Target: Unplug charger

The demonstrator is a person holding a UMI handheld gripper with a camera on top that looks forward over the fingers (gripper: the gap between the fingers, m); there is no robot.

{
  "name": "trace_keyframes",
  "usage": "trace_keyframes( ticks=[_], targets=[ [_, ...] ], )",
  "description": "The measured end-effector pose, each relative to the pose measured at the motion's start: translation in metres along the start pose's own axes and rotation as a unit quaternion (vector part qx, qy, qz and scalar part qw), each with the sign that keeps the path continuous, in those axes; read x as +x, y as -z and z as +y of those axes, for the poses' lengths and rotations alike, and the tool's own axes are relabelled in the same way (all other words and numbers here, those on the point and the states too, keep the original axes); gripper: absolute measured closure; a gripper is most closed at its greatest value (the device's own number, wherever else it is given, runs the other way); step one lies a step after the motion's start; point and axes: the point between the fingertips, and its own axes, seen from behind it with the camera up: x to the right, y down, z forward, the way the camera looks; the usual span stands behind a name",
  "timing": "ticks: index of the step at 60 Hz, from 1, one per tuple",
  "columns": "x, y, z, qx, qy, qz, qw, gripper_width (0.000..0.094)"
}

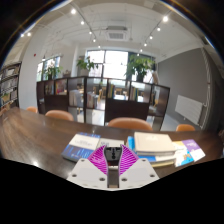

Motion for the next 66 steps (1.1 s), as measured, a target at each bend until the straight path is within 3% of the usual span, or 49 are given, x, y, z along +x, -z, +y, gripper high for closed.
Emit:
trace_keyframes(
  ticks=[4,8,13,22,27,44,47,57,63,66],
  targets=[
    [0.049,0.039,-0.102,0.094,-0.012,0.024,0.995,0.0831],
    [0.098,0.048,-0.134,0.110,-0.007,0.059,0.992,0.0826],
    [0.153,0.030,-0.085,0.072,0.008,0.089,0.993,0.0818],
    [0.207,0.000,0.069,-0.038,-0.011,0.087,0.995,0.0810],
    [0.228,-0.005,0.123,-0.079,-0.032,0.074,0.994,0.0803],
    [0.221,-0.026,0.212,-0.143,-0.060,0.025,0.988,0.0686],
    [0.220,-0.027,0.212,-0.143,-0.057,0.020,0.988,0.0646],
    [0.221,-0.007,0.163,-0.110,-0.055,0.023,0.992,0.0317],
    [0.224,0.026,0.112,-0.077,-0.060,0.037,0.995,0.0221],
    [0.224,0.050,0.088,-0.061,-0.056,0.042,0.996,0.0215]
  ],
)
